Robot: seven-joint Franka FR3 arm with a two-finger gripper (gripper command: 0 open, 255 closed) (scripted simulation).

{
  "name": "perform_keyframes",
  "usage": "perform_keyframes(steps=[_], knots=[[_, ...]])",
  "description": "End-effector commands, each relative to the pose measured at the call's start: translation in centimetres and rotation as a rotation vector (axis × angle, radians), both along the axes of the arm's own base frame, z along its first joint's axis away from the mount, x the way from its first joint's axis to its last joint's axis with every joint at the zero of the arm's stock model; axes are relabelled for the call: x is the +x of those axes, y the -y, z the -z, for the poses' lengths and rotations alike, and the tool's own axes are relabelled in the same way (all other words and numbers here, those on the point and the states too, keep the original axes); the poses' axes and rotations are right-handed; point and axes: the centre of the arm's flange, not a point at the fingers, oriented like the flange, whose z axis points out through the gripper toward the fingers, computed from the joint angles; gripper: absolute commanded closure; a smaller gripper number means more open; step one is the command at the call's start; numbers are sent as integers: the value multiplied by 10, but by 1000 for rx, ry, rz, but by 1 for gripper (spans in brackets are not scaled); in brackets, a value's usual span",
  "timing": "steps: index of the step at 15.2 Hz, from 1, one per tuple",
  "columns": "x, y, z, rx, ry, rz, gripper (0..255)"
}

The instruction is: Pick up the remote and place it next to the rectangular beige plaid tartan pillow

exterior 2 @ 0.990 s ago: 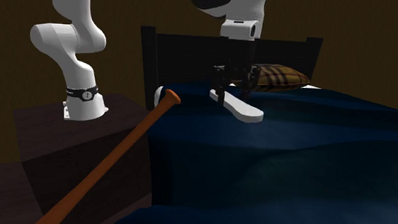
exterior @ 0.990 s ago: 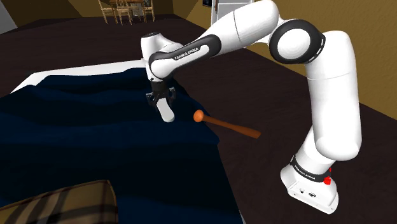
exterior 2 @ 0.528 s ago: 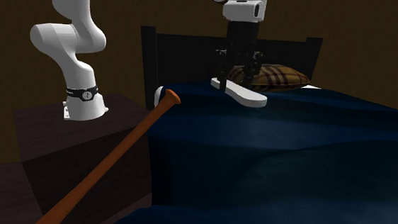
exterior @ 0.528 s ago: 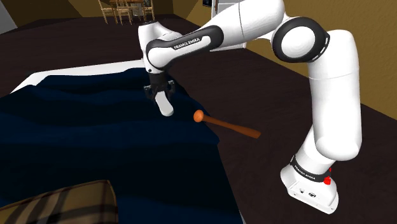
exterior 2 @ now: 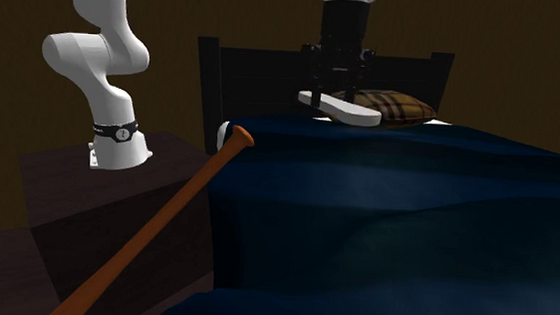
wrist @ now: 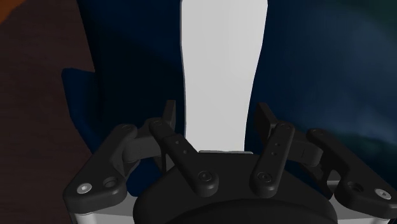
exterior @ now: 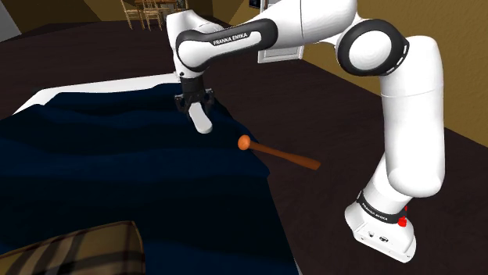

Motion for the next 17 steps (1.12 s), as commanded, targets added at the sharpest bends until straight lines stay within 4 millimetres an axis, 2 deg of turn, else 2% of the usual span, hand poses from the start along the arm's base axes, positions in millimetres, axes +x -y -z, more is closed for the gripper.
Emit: perform_keyframes(steps=[1,6,17], knots=[[0,0,-12,0,0,0,255],[0,0,-36,0,0,0,255],[-38,-140,-38,0,0,0,255]])
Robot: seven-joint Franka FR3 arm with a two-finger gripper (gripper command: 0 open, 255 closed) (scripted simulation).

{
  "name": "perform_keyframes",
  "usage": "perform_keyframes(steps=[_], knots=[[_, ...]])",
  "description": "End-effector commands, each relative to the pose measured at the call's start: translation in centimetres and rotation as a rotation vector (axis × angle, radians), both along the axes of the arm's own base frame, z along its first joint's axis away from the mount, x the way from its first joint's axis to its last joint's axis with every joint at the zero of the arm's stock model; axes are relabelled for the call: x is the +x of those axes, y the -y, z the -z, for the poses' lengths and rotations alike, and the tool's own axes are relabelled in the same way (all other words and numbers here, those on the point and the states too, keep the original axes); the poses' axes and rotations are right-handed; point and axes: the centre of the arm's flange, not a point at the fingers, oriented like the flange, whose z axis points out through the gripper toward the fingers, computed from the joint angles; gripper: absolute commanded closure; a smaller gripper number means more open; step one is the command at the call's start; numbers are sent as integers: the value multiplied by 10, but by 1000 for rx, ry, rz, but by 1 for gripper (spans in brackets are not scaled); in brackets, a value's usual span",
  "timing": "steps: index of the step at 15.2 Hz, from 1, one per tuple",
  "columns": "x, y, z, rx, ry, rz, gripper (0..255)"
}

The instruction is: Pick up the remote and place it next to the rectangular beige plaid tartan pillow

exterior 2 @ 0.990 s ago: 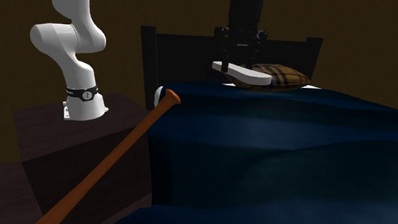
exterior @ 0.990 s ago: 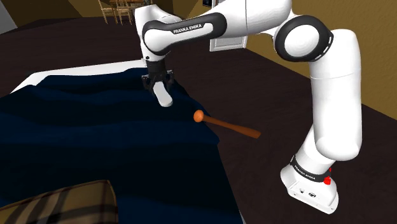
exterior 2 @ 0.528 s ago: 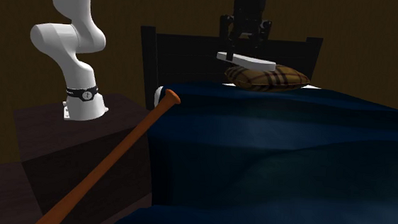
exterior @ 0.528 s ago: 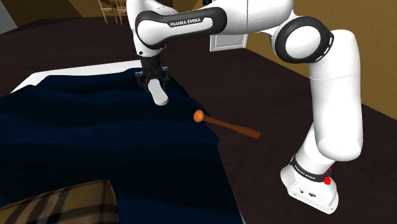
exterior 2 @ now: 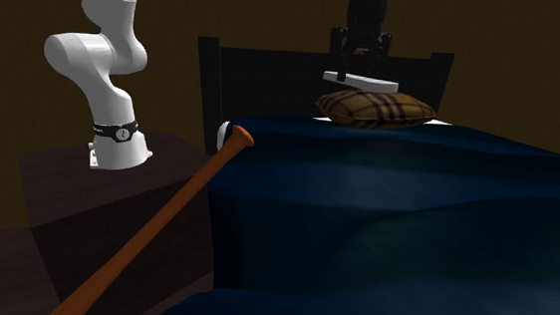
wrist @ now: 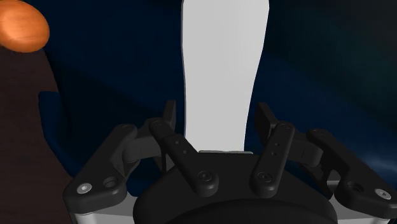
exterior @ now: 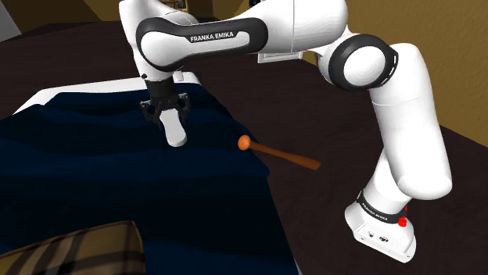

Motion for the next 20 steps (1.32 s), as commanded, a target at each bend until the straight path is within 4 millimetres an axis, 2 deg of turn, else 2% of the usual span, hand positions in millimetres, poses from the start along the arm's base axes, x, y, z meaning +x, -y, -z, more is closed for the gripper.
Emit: perform_keyframes(steps=[1,6,7,20], knots=[[-10,-27,-2,0,1,1,255],[-27,-91,-3,0,1,1,255],[-28,-97,-3,0,1,1,255],[-28,-97,66,0,1,1,255]])
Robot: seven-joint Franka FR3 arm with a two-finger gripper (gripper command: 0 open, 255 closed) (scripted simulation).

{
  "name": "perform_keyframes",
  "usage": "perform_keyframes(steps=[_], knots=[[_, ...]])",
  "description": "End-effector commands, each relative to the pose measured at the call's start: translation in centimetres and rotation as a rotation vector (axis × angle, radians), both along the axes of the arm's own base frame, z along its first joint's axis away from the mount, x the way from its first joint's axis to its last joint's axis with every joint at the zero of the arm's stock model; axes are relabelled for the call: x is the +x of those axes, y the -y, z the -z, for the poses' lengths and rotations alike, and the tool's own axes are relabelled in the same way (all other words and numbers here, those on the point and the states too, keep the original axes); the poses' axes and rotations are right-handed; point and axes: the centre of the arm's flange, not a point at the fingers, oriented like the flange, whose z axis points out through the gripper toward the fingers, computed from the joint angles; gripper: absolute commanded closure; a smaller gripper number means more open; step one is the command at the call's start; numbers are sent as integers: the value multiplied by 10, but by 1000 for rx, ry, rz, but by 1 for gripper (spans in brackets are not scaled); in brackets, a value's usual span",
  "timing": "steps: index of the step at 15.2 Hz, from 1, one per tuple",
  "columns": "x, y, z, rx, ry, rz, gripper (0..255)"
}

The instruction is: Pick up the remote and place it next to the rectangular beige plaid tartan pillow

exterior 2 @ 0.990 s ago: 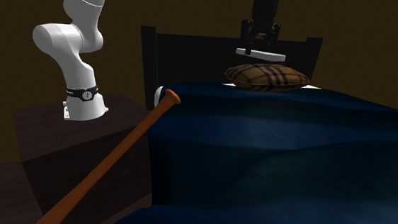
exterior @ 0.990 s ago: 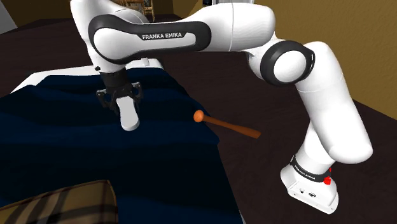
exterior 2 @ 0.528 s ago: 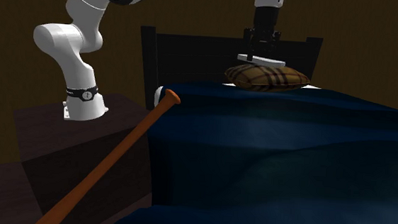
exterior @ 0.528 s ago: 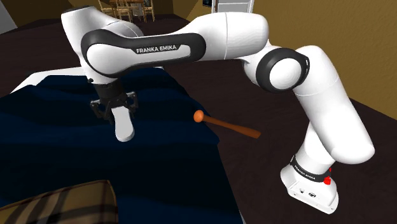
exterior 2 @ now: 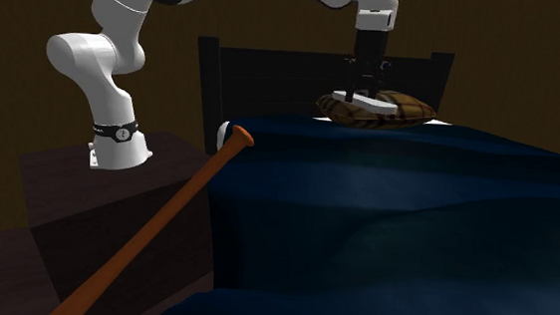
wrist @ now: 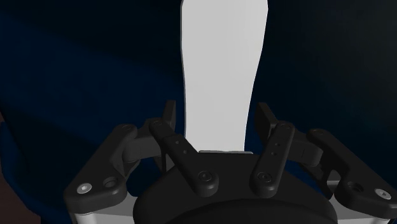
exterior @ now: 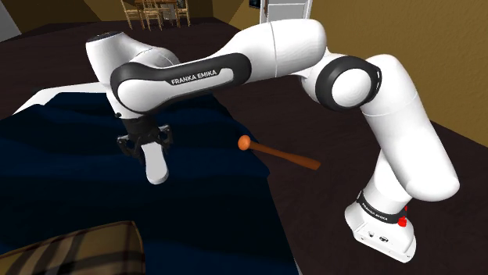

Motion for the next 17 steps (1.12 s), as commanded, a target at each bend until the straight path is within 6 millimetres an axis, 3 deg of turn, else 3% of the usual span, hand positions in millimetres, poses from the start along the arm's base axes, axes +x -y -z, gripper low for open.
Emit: perform_keyframes(steps=[1,17], knots=[[0,-1,11,1,1,0,255],[0,-1,95,1,1,0,255]])
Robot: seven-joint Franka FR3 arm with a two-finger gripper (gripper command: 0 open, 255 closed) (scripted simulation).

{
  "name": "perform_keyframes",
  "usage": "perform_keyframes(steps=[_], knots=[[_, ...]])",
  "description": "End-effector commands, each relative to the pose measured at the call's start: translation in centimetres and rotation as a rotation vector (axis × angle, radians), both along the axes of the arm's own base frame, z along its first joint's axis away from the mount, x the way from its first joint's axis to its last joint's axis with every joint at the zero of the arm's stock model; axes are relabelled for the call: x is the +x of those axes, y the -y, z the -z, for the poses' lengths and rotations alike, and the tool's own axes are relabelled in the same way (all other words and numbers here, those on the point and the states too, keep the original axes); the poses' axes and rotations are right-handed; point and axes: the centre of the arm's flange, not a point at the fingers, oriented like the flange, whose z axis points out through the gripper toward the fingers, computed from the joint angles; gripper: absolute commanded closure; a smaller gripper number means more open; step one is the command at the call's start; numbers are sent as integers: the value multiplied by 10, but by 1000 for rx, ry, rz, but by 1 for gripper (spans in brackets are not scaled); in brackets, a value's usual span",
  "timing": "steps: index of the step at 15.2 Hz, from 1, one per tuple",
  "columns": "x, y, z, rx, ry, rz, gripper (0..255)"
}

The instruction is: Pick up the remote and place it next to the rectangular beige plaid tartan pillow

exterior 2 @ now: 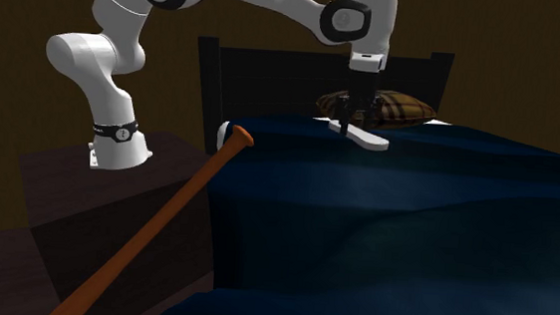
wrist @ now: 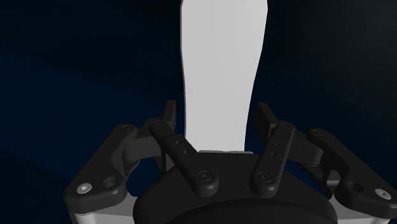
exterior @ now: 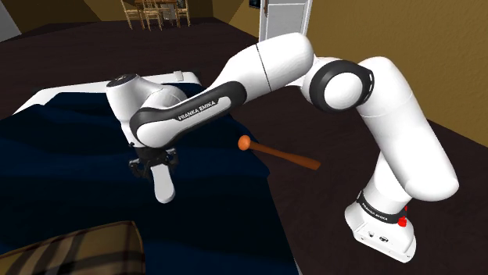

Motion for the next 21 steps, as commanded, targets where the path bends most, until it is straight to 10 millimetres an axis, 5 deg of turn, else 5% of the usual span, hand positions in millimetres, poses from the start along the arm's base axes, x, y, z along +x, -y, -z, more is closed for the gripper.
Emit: perform_keyframes(steps=[1,8,16,17,21], knots=[[0,0,10,1,1,0,255],[0,0,50,1,1,0,255],[0,0,50,1,1,0,255],[0,0,50,1,1,0,0],[0,0,50,1,1,0,0]])
